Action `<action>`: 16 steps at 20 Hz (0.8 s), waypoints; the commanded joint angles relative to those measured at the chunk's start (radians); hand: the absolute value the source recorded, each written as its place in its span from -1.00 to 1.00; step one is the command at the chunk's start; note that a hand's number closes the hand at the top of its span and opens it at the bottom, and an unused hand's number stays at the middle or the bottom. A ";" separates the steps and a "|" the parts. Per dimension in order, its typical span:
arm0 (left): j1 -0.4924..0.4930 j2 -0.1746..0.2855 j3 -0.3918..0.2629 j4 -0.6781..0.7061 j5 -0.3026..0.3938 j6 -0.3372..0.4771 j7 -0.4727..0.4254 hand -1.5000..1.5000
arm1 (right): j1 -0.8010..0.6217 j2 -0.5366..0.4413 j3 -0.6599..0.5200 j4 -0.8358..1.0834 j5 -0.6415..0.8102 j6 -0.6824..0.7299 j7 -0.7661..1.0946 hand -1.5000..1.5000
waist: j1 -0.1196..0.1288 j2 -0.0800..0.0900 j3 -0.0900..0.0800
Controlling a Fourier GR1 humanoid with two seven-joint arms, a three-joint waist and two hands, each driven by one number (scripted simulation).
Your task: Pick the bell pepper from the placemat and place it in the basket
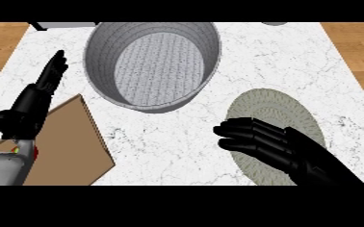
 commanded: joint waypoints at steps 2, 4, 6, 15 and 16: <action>-0.007 -0.009 -0.009 0.000 -0.008 -0.003 -0.003 0.00 | -0.136 -0.259 -0.061 -0.114 0.131 0.171 0.149 -1.00 | 0.019 0.006 -0.004; -0.017 0.004 -0.001 -0.019 0.002 -0.014 0.020 0.00 | -0.148 -0.367 -0.072 -0.138 0.102 0.293 0.158 -1.00 | 0.028 0.007 -0.002; -0.003 -0.001 -0.021 -0.030 -0.015 -0.017 0.004 0.00 | -0.176 -0.436 -0.066 -0.162 0.068 0.390 0.211 -1.00 | 0.038 0.010 -0.002; -0.047 -0.041 -0.001 0.016 -0.042 -0.048 -0.010 0.00 | -0.285 -0.446 -0.069 -0.106 -0.052 0.624 0.362 -1.00 | 0.055 0.022 0.003; -0.036 -0.060 -0.017 -0.013 -0.063 -0.026 0.021 0.00 | -0.323 -0.425 -0.073 -0.080 -0.092 0.653 0.392 -1.00 | 0.059 0.022 0.003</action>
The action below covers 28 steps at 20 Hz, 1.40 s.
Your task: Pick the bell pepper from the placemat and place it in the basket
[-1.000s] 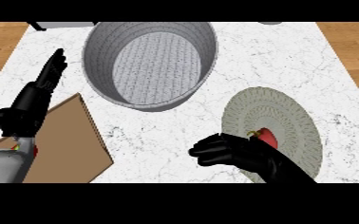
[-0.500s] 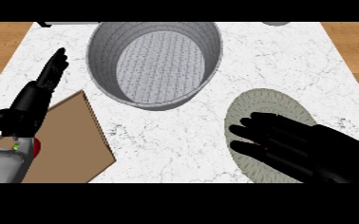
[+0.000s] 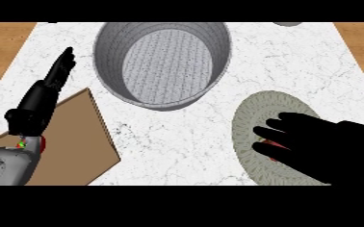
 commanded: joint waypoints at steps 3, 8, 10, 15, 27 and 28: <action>-0.020 -0.016 0.036 0.016 -0.006 -0.054 0.007 0.00 | -0.055 0.102 0.035 0.084 0.057 0.111 0.070 -1.00 | 0.005 0.003 0.002; 0.027 -0.058 0.026 -0.072 -0.049 -0.023 0.054 0.00 | -0.023 0.163 0.043 0.145 0.194 0.155 -0.029 -1.00 | 0.009 0.002 0.002; -0.001 -0.059 0.062 -0.002 -0.056 -0.042 -0.005 0.00 | 0.052 0.142 0.031 0.139 0.307 0.147 -0.163 -1.00 | 0.002 0.002 0.003; 0.025 -0.062 0.066 -0.061 -0.073 -0.058 0.036 0.00 | 0.017 0.198 0.139 0.243 0.479 0.133 -0.195 -1.00 | 0.008 0.002 0.003; 0.010 -0.094 0.119 -0.036 -0.107 -0.122 0.029 0.00 | 0.171 0.249 0.212 0.383 0.815 -0.062 -0.394 -1.00 | 0.000 0.001 0.002; 0.005 -0.123 0.108 -0.049 -0.115 -0.100 0.034 0.00 | 0.136 0.286 0.229 0.460 0.850 -0.099 -0.422 -1.00 | 0.003 0.002 0.003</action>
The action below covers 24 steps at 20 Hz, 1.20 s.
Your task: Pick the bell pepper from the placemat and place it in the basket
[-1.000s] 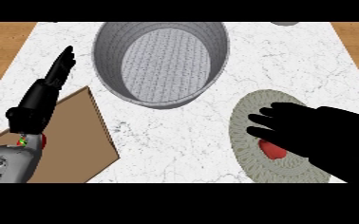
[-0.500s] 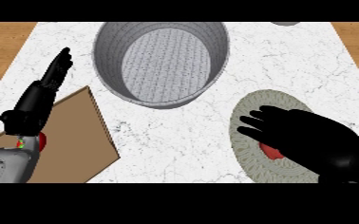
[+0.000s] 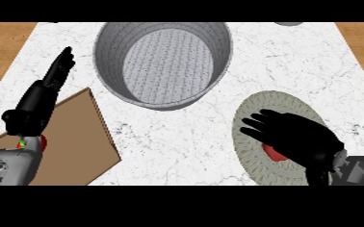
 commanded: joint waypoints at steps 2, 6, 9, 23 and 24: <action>-0.007 -0.020 0.035 0.049 -0.030 -0.024 -0.037 0.00 | -0.024 0.054 -0.043 0.067 0.077 0.002 -0.083 -1.00 | -0.002 0.000 0.000; -0.037 -0.058 0.022 0.053 -0.050 -0.024 -0.004 0.00 | 0.018 0.050 -0.056 0.113 0.133 -0.078 -0.188 -1.00 | -0.004 0.000 0.000; -0.005 -0.067 0.042 0.070 -0.056 -0.032 -0.066 0.00 | 0.063 0.055 -0.070 0.132 0.192 -0.153 -0.212 -1.00 | -0.005 -0.001 0.000; -0.006 -0.115 0.055 -0.061 -0.123 -0.051 0.067 0.00 | 0.122 0.145 -0.137 0.235 0.329 -0.178 -0.332 -1.00 | -0.004 -0.001 0.000; 0.031 -0.093 0.091 -0.036 -0.100 -0.092 0.002 0.00 | 0.065 0.213 -0.131 0.314 0.354 -0.180 -0.324 -1.00 | 0.000 -0.001 0.000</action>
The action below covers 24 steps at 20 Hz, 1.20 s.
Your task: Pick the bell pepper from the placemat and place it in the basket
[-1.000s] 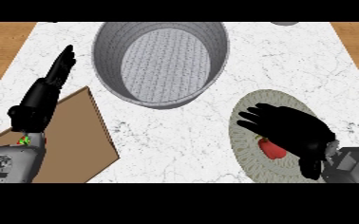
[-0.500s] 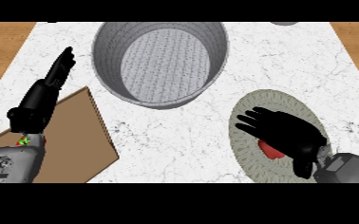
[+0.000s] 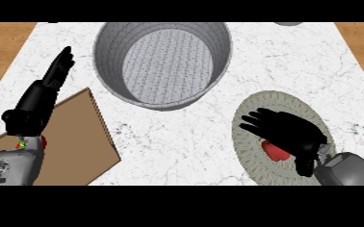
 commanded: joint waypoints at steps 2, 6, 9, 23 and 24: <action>-0.036 -0.024 0.017 0.014 -0.016 -0.003 0.019 0.00 | 0.075 -0.009 -0.034 -0.044 0.046 0.008 -0.025 -1.00 | -0.005 -0.001 0.000; 0.036 -0.039 0.006 -0.061 -0.023 -0.024 0.015 0.00 | 0.031 0.028 -0.060 0.111 0.103 -0.092 -0.077 -1.00 | 0.001 0.000 0.000; -0.005 -0.033 0.033 0.016 -0.048 -0.032 -0.007 0.00 | 0.007 0.058 -0.083 0.102 0.115 -0.027 -0.092 -1.00 | -0.001 0.000 0.000; -0.020 -0.031 0.080 0.023 -0.025 -0.085 -0.010 0.00 | -0.010 0.167 -0.068 0.314 0.233 -0.239 -0.182 1.00 | 0.002 0.001 0.000; -0.021 -0.068 0.050 0.001 -0.047 -0.058 -0.001 0.00 | 0.026 0.140 -0.079 0.203 0.226 -0.187 -0.180 1.00 | -0.002 0.000 0.000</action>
